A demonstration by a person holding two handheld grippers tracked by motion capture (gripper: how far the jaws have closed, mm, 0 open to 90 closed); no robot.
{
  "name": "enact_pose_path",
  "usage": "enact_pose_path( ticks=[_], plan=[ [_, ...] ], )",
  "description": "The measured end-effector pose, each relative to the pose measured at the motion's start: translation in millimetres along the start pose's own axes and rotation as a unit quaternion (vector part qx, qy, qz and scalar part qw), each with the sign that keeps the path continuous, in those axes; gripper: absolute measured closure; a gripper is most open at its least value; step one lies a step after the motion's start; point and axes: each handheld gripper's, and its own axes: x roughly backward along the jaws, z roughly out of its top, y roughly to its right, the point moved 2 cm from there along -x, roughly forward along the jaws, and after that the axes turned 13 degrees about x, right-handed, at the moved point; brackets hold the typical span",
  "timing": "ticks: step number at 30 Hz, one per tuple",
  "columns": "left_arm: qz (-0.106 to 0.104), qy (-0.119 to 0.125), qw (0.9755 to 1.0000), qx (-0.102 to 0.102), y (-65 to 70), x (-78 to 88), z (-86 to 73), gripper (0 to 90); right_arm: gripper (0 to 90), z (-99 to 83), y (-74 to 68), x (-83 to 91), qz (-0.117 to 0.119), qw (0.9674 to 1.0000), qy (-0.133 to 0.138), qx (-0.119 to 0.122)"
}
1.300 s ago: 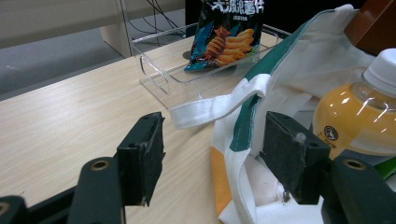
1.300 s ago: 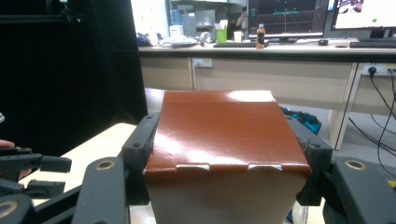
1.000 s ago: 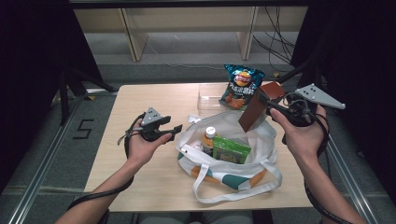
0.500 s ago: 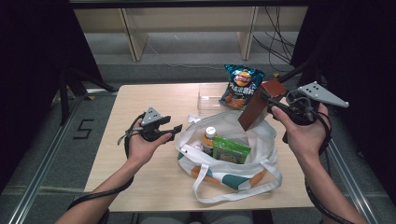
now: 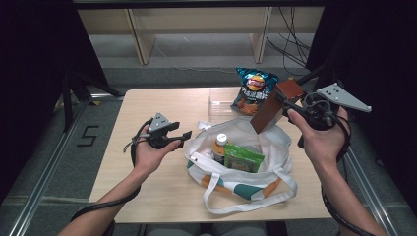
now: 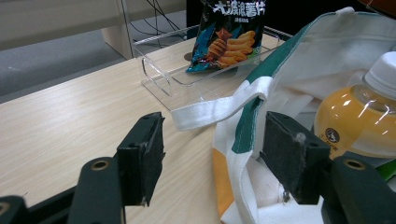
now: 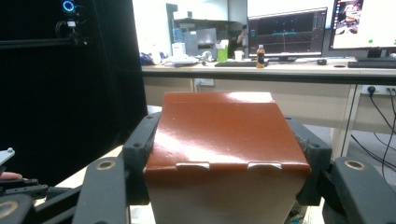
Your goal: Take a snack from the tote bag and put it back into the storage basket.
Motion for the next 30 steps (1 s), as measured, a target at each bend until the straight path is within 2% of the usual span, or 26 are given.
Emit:
enact_pose_path(
  ticks=[1,6,7,8,15,16,20,22,23,26,28,30],
  plan=[
    [0.000,0.000,1.0000,0.001,0.2,-0.1,-0.1,37.9,40.1,0.5,1.2,-0.2,0.001,1.0000,0.003,0.007],
    [0.000,0.002,1.0000,0.002,0.4,0.2,0.4,37.9,40.0,2.3,1.3,0.3,0.003,1.0000,0.009,0.000],
    [0.000,0.002,1.0000,0.003,0.4,0.1,0.3,37.9,40.0,2.9,2.4,0.5,-0.003,0.9999,0.014,0.003],
    [0.000,0.002,1.0000,0.003,0.4,0.1,0.3,37.9,40.0,3.4,1.6,1.7,-0.002,0.9999,0.010,-0.004],
    [0.000,0.001,1.0000,0.000,0.3,0.1,0.3,37.9,40.1,6.5,2.0,0.9,-0.002,0.9998,0.018,-0.004],
    [0.000,0.001,1.0000,0.000,0.3,0.1,0.3,37.9,40.0,7.3,2.3,1.4,0.001,0.9999,0.012,-0.003],
    [0.000,0.001,1.0000,0.000,0.2,0.3,0.2,37.9,40.1,10.0,3.0,0.6,-0.003,0.9997,0.023,-0.001],
    [0.000,0.002,1.0000,0.002,0.3,0.1,0.4,37.9,40.0,11.2,3.7,1.4,-0.004,0.9998,0.018,0.001],
    [0.000,0.003,1.0000,0.002,0.4,0.1,0.4,37.9,40.1,11.6,4.8,0.3,-0.006,0.9996,0.026,0.008],
    [-0.001,0.001,1.0000,0.001,0.8,0.1,0.3,37.9,40.0,12.3,4.3,-0.6,-0.003,0.9996,0.028,-0.002],
    [-0.002,0.002,1.0000,0.001,1.0,0.2,0.5,37.9,40.1,12.4,6.3,-1.0,-0.007,0.9995,0.029,0.007],
    [-0.001,0.002,1.0000,0.002,1.0,0.6,0.8,37.9,40.0,12.9,6.8,-0.7,-0.007,0.9997,0.024,0.005]
  ],
)
